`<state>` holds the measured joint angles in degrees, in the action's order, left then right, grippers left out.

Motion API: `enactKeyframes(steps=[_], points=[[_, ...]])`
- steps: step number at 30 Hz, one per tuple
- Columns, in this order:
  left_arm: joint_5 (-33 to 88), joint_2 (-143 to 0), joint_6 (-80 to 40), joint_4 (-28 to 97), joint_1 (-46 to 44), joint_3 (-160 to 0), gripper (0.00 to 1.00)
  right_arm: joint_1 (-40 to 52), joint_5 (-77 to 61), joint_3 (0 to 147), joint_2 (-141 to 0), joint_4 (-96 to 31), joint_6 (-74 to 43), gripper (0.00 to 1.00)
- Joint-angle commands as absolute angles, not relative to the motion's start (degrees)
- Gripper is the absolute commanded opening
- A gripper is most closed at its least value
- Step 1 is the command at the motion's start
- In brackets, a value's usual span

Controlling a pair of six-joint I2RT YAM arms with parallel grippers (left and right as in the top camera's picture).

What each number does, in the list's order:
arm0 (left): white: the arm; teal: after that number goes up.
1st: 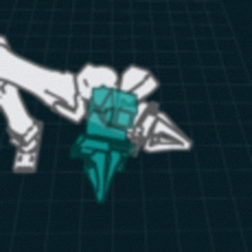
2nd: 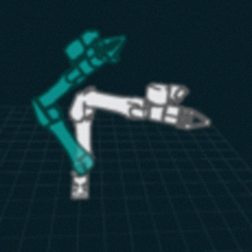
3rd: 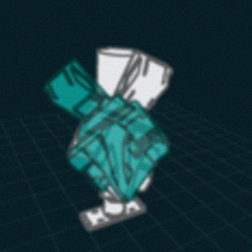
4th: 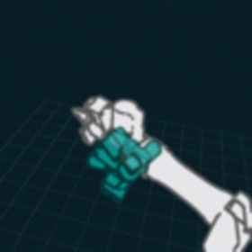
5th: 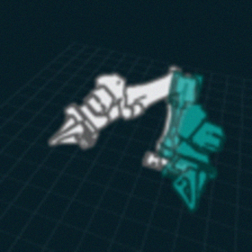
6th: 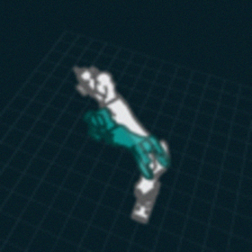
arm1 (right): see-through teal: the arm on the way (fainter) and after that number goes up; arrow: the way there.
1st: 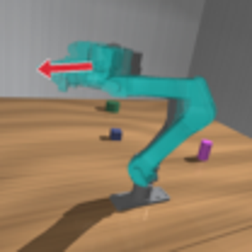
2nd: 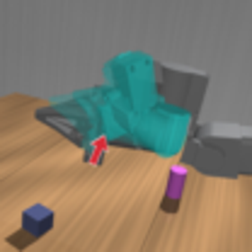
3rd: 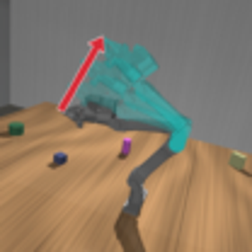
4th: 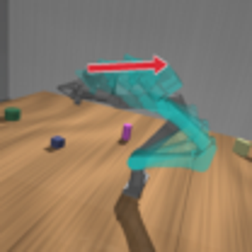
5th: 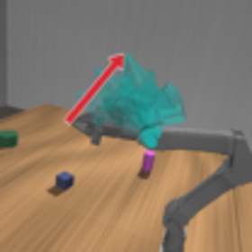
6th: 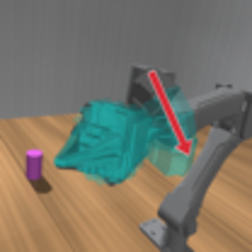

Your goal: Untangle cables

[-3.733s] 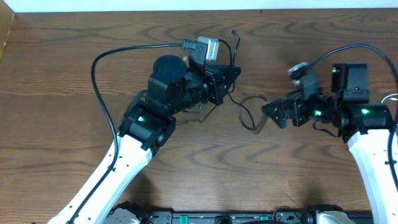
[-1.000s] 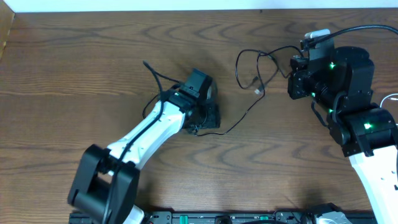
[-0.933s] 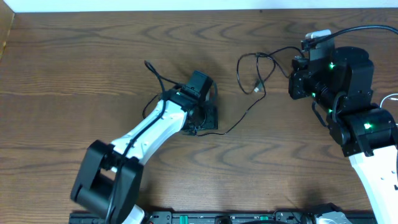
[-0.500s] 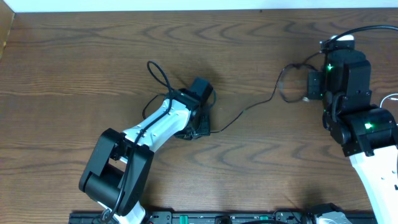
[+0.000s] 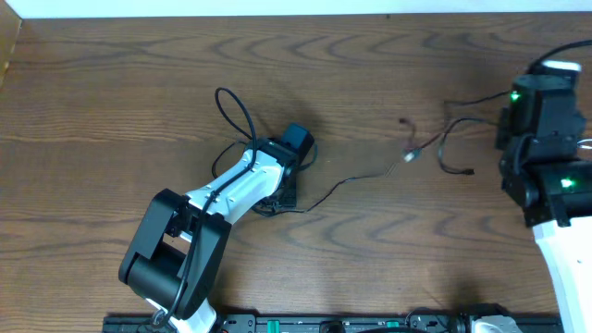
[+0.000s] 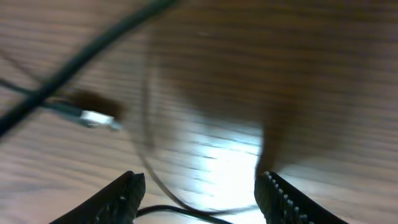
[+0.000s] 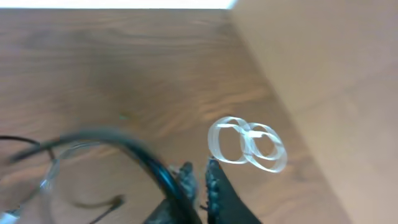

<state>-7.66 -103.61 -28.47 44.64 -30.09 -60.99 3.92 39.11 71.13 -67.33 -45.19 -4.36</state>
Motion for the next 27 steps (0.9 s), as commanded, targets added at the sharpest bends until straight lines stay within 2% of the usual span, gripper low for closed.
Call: enactKeyframes(steps=[1, 4, 8, 15, 19, 22, 27], points=[[-13.4, -104.2, -28.4, 45.5, -29.9, -60.4, 0.61, -1.7, 49.9, 71.8, -66.7, -44.7, -6.2, 0.06], [-13.3, -104.2, -28.9, 45.6, -29.9, -60.4, 0.62, -7.4, 49.1, 71.8, -66.7, -42.4, -7.2, 0.08], [-13.0, -104.2, -31.6, 45.5, -29.9, -60.4, 0.62, -13.6, 39.6, 71.8, -66.7, -39.1, -7.3, 0.08], [-12.2, -104.2, -31.6, 45.6, -29.9, -60.4, 0.62, -20.0, 31.6, 71.8, -68.4, -29.5, -7.2, 0.07], [-11.7, -104.2, -31.6, 45.1, -29.9, -60.4, 0.62, -21.5, 27.3, 71.8, -69.5, -28.3, -7.3, 0.05], [-10.5, -104.2, -31.6, 44.1, -29.9, -60.4, 0.62, -21.4, 20.0, 71.8, -70.0, -31.4, -7.2, 0.09], [-8.7, -104.1, -31.6, 42.6, -29.9, -60.8, 0.62, -21.3, -1.9, 71.8, -71.5, -37.6, -7.2, 0.27]])
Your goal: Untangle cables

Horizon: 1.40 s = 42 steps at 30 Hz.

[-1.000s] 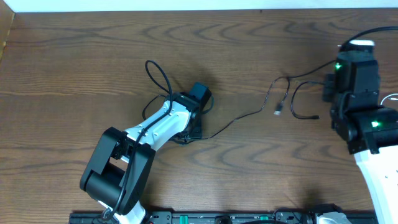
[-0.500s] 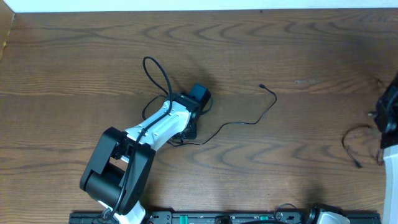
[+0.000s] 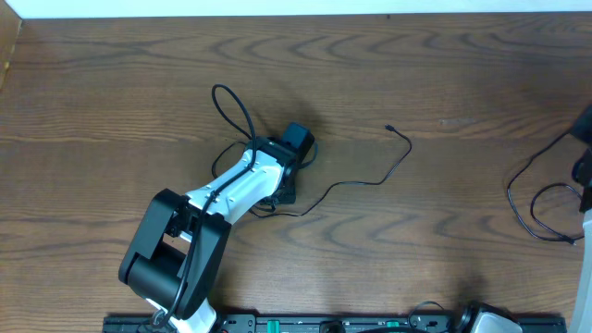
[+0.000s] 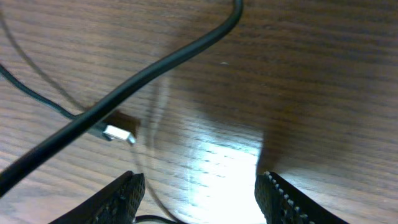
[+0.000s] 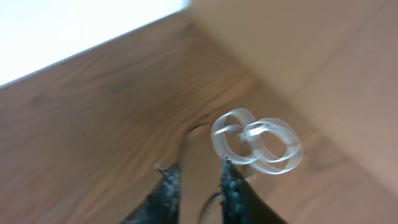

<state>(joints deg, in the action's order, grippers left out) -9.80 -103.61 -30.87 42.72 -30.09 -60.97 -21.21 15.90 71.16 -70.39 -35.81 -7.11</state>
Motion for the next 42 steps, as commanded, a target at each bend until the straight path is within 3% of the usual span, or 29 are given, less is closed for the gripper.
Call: enactKeyframes(steps=[1, 8, 13, 23, 31, 42], points=[[-8.6, -104.0, -31.5, 42.6, -29.9, -61.1, 0.62, -21.3, -5.9, 71.8, -72.0, -38.8, -7.2, 0.31], [-8.2, -100.3, -30.5, 42.5, -29.9, -63.1, 0.61, -21.3, -29.4, 71.7, -77.4, -46.0, -7.2, 0.48], [-8.9, -93.6, -30.4, 42.6, -29.9, -63.2, 0.62, -19.8, -32.1, 71.7, -82.2, -51.5, -7.0, 0.54], [-13.6, -85.3, -30.3, 44.4, -27.8, -63.1, 0.62, -13.8, -31.7, 71.2, -94.7, -52.5, -2.0, 0.5], [-13.6, -87.8, -30.5, 44.7, -23.1, -61.0, 0.62, -9.3, -36.6, 71.2, -108.2, -49.1, 2.7, 0.41], [-9.4, -95.9, -30.5, 42.8, -21.8, -60.2, 0.62, -2.7, -40.9, 71.2, -115.1, -44.1, 3.9, 0.41]])
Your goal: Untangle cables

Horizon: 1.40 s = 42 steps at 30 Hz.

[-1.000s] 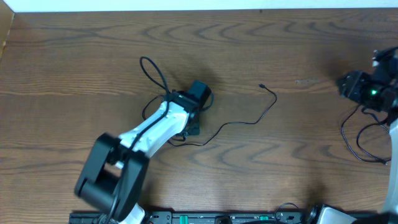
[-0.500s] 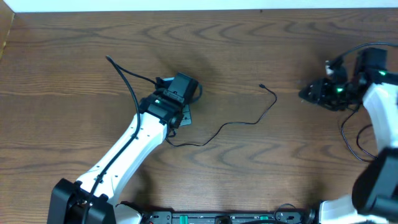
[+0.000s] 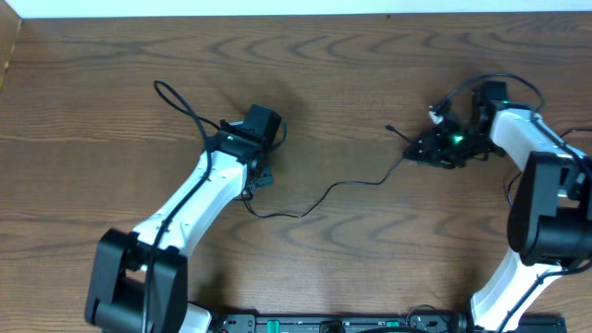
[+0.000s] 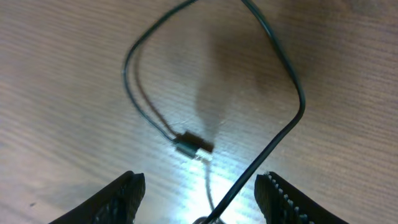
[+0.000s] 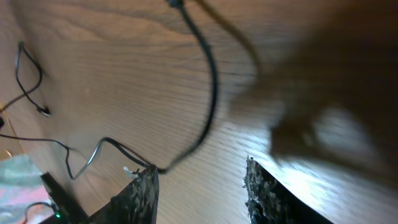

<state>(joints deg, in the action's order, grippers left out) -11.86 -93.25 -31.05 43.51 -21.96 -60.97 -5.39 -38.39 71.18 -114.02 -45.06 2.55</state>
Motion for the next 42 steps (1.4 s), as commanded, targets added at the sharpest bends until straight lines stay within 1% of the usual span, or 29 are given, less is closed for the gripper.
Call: enactKeyframes(steps=[1, 3, 4, 5, 8, 10, 11, 12, 14, 17, 21, 23, 25, 28, 31, 34, 36, 38, 39, 41, 42], points=[[-8.4, -96.8, -30.5, 42.3, -21.8, -60.2, 0.62, -1.8, -40.9, 71.2, -115.2, -43.5, 3.9, 0.39], [-6.6, -98.5, -30.5, 41.4, -21.8, -60.2, 0.62, -0.3, -40.9, 71.2, -115.5, -42.4, 3.9, 0.36], [-5.4, -99.4, -30.5, 40.9, -21.8, -60.2, 0.6, 0.6, -40.9, 71.2, -115.5, -41.7, 3.9, 0.33], [-4.4, -100.0, -30.5, 40.3, -21.8, -60.2, 0.56, 1.3, -40.8, 71.2, -115.5, -41.3, 3.9, 0.29], [-1.8, -100.6, -30.5, 38.7, -21.8, -60.2, 0.27, 3.9, -40.2, 71.2, -115.5, -39.7, 2.7, 0.17], [-1.0, -100.4, -30.5, 37.5, -21.8, -60.2, 0.19, 5.5, -38.3, 71.2, -115.5, -39.3, 1.6, 0.08], [-0.1, -100.1, -30.5, 36.9, -21.8, -60.3, 0.19, 6.3, -37.3, 71.2, -115.5, -39.2, 1.1, 0.02], [1.1, -99.8, -30.3, 36.6, -21.8, -60.5, 0.14, 6.9, -36.7, 71.2, -115.5, -39.3, 1.0, 0.01], [4.2, -99.2, -28.8, 36.0, -21.8, -61.1, 0.1, 8.1, -36.7, 71.2, -115.5, -39.5, 1.1, 0.01], [13.3, -97.2, -24.7, 33.6, -21.8, -61.9, 0.08, 9.8, -38.8, 71.2, -115.5, -39.6, 2.6, 0.01], [28.9, -93.3, -18.6, 27.4, -21.8, -61.9, 0.08, 11.2, -42.9, 71.2, -115.3, -39.6, 6.0, 0.01], [34.9, -91.5, -17.4, 24.1, -21.8, -61.9, 0.08, 11.4, -44.6, 71.2, -115.2, -39.7, 6.7, 0.01], [38.8, -89.8, -17.4, 20.2, -21.8, -61.9, 0.07, 11.4, -49.0, 71.2, -115.0, -39.9, 9.1, 0.01], [39.8, -88.3, -17.4, 16.8, -21.8, -61.9, 0.08, 11.4, -58.7, 71.2, -114.7, -40.8, 14.3, 0.02], [39.8, -88.4, -17.4, 16.5, -21.8, -61.9, 0.08, 11.3, -62.6, 71.2, -114.7, -40.7, 15.5, 0.06], [39.8, -88.6, -17.4, 17.9, -22.1, -61.8, 0.08, 11.3, -59.6, 71.2, -114.7, -40.5, 15.5, 0.13], [38.3, -88.8, -17.4, 19.0, -22.6, -61.7, 0.12, 11.3, -55.5, 71.2, -114.7, -40.5, 15.5, 0.19], [35.4, -88.8, -17.4, 20.3, -23.2, -61.6, 0.13, 11.3, -51.5, 71.2, -114.7, -40.8, 14.8, 0.23], [34.1, -88.8, -17.4, 20.8, -23.6, -61.5, 0.17, 11.3, -51.0, 71.2, -114.7, -41.2, 14.8, 0.25], [33.4, -88.8, -17.4, 20.9, -24.4, -61.2, 0.46, 11.3, -50.9, 71.2, -114.7, -41.9, 14.9, 0.31], [33.4, -88.9, -17.4, 20.9, -24.6, -61.2, 0.54, 11.3, -50.9, 71.2, -114.7, -42.2, 14.9, 0.33]])
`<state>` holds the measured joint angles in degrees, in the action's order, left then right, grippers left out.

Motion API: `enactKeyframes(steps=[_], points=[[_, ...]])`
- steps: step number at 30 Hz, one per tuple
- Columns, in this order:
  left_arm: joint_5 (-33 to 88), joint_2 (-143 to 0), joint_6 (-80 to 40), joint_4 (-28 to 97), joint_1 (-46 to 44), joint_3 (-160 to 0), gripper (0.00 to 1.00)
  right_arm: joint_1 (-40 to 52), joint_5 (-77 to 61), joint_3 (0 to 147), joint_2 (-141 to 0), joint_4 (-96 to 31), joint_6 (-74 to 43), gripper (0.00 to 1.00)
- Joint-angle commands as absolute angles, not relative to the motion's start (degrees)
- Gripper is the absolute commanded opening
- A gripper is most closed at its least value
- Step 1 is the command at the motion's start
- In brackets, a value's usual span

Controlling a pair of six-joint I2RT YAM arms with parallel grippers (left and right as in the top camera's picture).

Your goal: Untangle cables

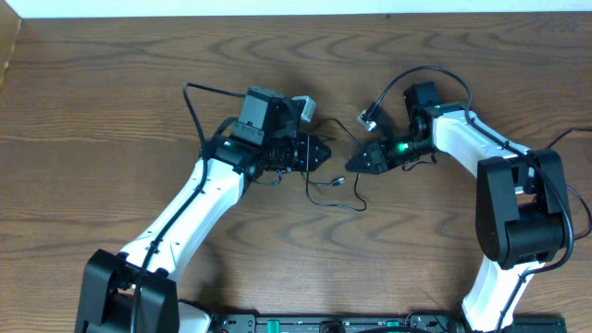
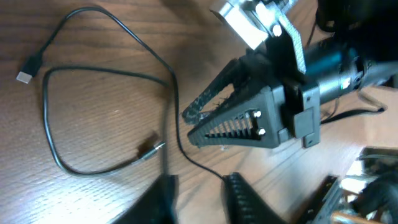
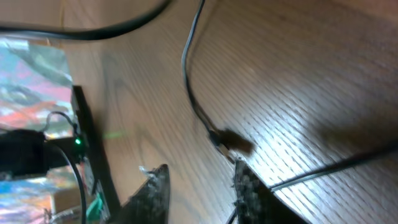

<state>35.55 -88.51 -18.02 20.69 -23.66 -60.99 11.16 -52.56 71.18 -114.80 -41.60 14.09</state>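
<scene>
A thin black cable lies bunched in a small loop at the table's middle, its plug [image 1: 339, 182] between the two grippers. My left gripper [image 1: 326, 153] points right and my right gripper [image 1: 351, 162] points left, tips almost meeting above it. The left wrist view shows the cable's loop [image 2: 48, 124], a USB plug [image 2: 25, 65] and the right gripper's fingers [image 2: 236, 118]; my left gripper [image 2: 202, 199] stands open, a strand running toward its gap. In the right wrist view, my right gripper [image 3: 202, 193] is open just below a small plug [image 3: 229, 142].
The wooden table [image 1: 111, 74] carries both arms. A second thin cable [image 1: 569, 135] shows at the right edge behind the right arm. Thick black loops [image 1: 190, 102] on each wrist are the arms' own leads. A dark rail [image 1: 324, 324] runs along the front edge.
Both grippers have come to the middle: the left from the upper left, the right from the cable's right end. The cable, stretched out before, now lies bunched between them. Both jaws stand narrower.
First my left gripper sat over one cable's left end while the right, at the far right, was shut on a second cable crossing it. Then the second cable lay apart at the right edge. Later the grippers stood open at the remaining cable's two ends, and now face each other.
</scene>
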Motion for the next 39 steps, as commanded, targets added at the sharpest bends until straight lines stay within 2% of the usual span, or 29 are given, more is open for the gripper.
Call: enactKeyframes(steps=[1, 4, 11, 15, 16, 18, 20, 23, 25, 33, 35, 37, 39], points=[[33.4, -88.9, -17.4, 20.9, -24.8, -61.2, 0.58, 11.3, -50.9, 71.2, -114.7, -42.5, 14.9, 0.35], [33.1, -88.9, -17.4, 20.7, -25.0, -61.2, 0.61, 11.3, -50.9, 71.2, -114.7, -43.8, 14.9, 0.5], [30.7, -88.9, -17.4, 22.3, -25.0, -61.2, 0.61, 11.5, -51.0, 71.2, -114.7, -49.4, 15.6, 0.64], [28.3, -88.9, -17.4, 22.9, -25.0, -61.2, 0.6, 11.7, -51.0, 71.2, -114.7, -55.8, 24.0, 0.64], [27.2, -88.9, -17.5, 22.9, -25.0, -61.2, 0.57, 11.7, -51.4, 71.2, -114.7, -57.0, 25.6, 0.64], [24.7, -88.9, -18.3, 22.8, -25.0, -61.2, 0.44, 11.7, -53.1, 71.2, -114.7, -59.7, 29.6, 0.64], [23.0, -88.9, -18.5, 22.7, -25.0, -61.2, 0.25, 11.7, -55.2, 71.2, -114.7, -61.1, 32.2, 0.65], [18.9, -88.9, -22.7, 22.4, -25.0, -61.2, 0.08, 11.7, -58.2, 71.2, -114.7, -62.3, 35.3, 0.67], [15.9, -88.9, -26.4, 22.2, -25.0, -61.2, 0.08, 11.7, -59.1, 71.2, -114.7, -62.8, 36.1, 0.71], [14.9, -88.8, -35.1, 17.0, -25.0, -61.2, 0.08, 11.9, -58.6, 71.2, -114.7, -64.5, 36.1, 0.71], [15.0, -88.8, -35.1, 17.0, -25.0, -61.2, 0.08, 12.2, -58.4, 71.2, -114.7, -64.5, 36.1, 0.68], [15.1, -88.8, -35.0, 18.1, -25.0, -61.2, 0.08, 12.5, -57.1, 71.2, -114.7, -64.6, 35.2, 0.6], [15.0, -88.8, -34.0, 20.0, -25.0, -61.2, 0.08, 12.9, -54.4, 71.2, -114.7, -64.8, 29.7, 0.63]])
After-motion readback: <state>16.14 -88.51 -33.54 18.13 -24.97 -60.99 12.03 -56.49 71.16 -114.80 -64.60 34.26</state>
